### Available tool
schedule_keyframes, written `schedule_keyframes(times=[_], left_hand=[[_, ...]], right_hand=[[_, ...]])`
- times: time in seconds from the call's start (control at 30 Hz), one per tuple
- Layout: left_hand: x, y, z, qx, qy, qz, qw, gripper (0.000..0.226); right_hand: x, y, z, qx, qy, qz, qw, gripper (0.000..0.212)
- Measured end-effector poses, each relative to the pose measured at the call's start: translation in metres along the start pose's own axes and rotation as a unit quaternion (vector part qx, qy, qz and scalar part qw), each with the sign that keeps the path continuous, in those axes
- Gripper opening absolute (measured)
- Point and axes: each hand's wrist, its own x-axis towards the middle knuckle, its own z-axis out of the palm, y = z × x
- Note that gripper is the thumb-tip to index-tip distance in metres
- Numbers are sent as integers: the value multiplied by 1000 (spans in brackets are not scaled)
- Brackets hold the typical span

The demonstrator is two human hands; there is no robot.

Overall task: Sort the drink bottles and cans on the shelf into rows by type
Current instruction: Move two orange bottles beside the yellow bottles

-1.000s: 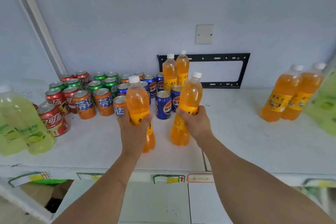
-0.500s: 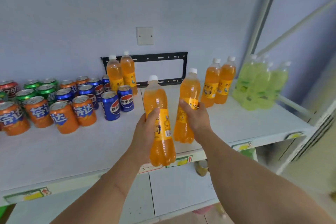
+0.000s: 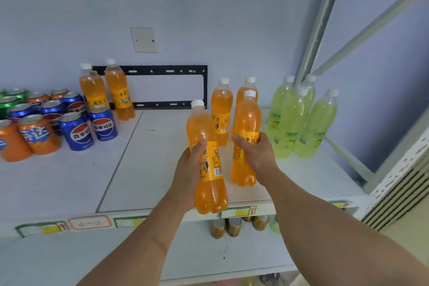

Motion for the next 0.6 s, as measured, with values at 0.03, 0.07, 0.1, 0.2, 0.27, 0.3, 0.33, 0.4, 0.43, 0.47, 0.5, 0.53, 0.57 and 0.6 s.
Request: schedule_keyframes(times=[0.03,0.07,0.1,0.2,0.27,0.3,0.33,0.4,0.43,0.47,0.5,0.53,0.57,0.6], left_hand=[[2,-2,9,1,7,0,1000,66],[3,-4,16,1,16,0,1000,69],[5,-5,22,3,27,1,1000,69],[11,-7,34,16,62,1,998,70],[15,-8,38,19,76,-2,997,69],[17,-9,39,20,80,-3,997,68],[20,-9,39,24,85,-1,996,65],[25,-9,40,34,98,7,995,57],[27,-9,41,37,105,11,994,55],[29,-9,41,41,111,16,993,55],[30,-10,41,45,115,18,992,56],[32,-11,41,49,118,20,992,57],[33,-11,40,52,121,21,991,58],[33,-11,40,55,124,23,990,59]], right_hand=[[8,2,-7,2,-8,-1,1000,60],[15,4,-12,5,-15,-2,1000,60],[22,5,-16,6,-22,-4,1000,59],[41,9,-22,6,-38,-17,999,58],[50,12,-23,7,-43,-28,999,60],[54,14,-24,6,-44,-32,998,62],[58,17,-24,7,-46,-35,998,65],[64,22,-24,12,-55,-37,998,69],[67,23,-23,15,-63,-39,997,70],[69,24,-22,19,-71,-42,996,71],[71,25,-21,22,-77,-46,996,73],[72,26,-20,26,-82,-50,995,74],[72,28,-19,28,-86,-54,994,75],[72,29,-18,28,-89,-60,994,76]])
